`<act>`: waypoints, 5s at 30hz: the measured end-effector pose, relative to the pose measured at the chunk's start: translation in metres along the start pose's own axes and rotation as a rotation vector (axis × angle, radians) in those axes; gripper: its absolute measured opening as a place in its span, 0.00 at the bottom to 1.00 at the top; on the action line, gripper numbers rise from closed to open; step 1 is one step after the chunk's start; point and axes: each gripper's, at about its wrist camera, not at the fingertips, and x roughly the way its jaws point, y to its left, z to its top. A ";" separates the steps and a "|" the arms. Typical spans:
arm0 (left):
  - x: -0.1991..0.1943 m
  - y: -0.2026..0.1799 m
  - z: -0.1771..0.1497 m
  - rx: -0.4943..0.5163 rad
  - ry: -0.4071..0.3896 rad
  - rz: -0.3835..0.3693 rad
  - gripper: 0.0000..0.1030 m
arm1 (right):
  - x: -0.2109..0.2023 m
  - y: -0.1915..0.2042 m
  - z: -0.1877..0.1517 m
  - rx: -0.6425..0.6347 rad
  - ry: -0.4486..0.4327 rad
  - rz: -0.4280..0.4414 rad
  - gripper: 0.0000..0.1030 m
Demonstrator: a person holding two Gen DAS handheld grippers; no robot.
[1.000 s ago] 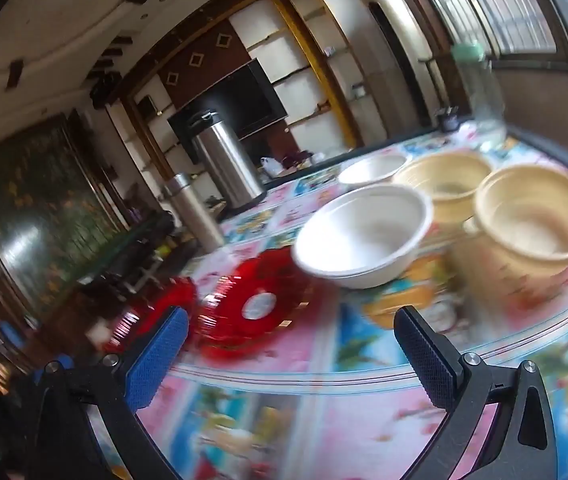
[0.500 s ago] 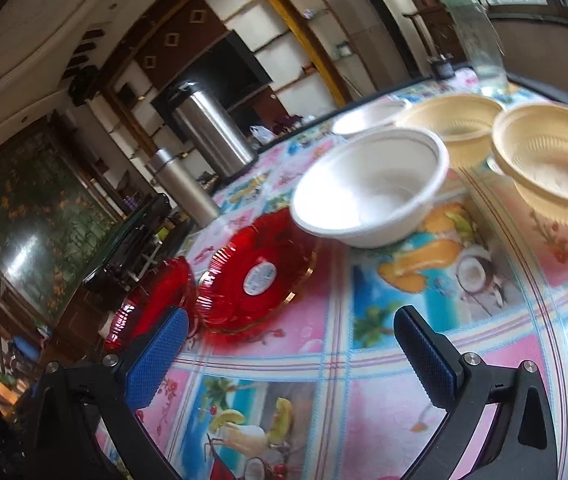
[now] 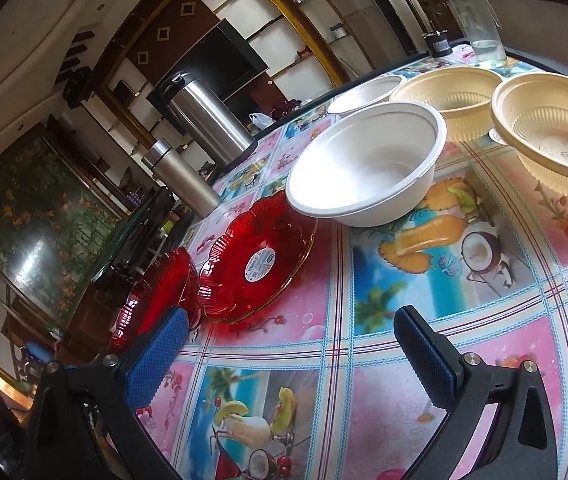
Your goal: Organize plates and bowls
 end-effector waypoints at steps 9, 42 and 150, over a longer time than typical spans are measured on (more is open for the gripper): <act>0.004 -0.002 -0.002 0.003 0.014 -0.007 1.00 | 0.001 0.000 0.002 0.000 0.000 -0.019 1.00; 0.131 -0.032 0.142 0.218 0.432 -0.215 1.00 | 0.058 -0.034 0.030 0.349 0.160 0.183 0.99; 0.083 0.105 0.020 -0.076 0.112 0.311 0.13 | 0.132 0.135 0.017 -0.206 0.040 0.236 0.35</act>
